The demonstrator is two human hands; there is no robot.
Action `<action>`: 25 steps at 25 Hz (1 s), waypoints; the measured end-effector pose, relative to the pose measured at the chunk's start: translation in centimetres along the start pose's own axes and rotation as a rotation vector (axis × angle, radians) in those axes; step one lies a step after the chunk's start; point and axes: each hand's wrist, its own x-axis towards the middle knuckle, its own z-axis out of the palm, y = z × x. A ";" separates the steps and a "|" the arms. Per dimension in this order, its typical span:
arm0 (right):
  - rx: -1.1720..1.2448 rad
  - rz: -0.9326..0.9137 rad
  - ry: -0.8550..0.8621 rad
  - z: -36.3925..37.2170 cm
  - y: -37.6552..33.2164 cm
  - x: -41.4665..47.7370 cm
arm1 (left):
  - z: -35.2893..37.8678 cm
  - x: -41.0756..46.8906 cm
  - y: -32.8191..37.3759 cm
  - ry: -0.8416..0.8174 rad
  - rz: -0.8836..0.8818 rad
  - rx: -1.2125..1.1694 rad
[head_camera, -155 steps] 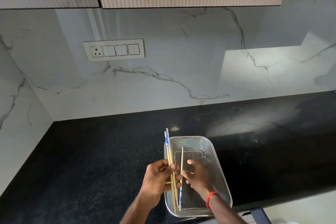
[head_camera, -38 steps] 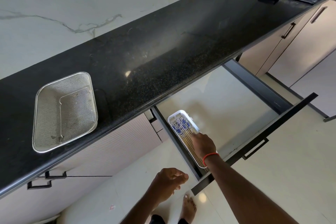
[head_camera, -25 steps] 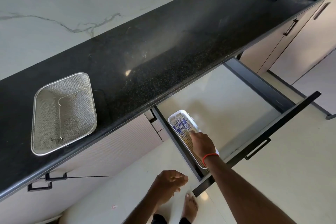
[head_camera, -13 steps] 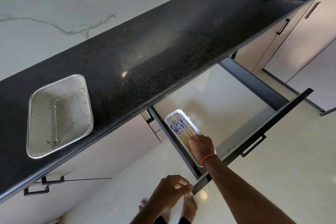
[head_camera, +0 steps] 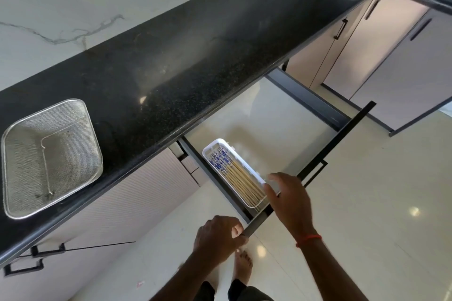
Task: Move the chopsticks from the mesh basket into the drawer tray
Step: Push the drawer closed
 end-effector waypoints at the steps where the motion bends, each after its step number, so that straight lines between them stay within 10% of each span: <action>1: -0.014 0.053 0.024 -0.9 0.7 -1.3 | -0.1 0.1 0.1 0.001 0.016 0.016; 8: 0.564 0.807 -0.324 0.5 3.5 -4.5 | -1.2 0.9 0.8 -0.074 0.107 0.151; 25: 0.623 0.591 -0.505 4.4 -6.8 9.2 | -8.1 1.3 -3.3 0.306 0.078 0.337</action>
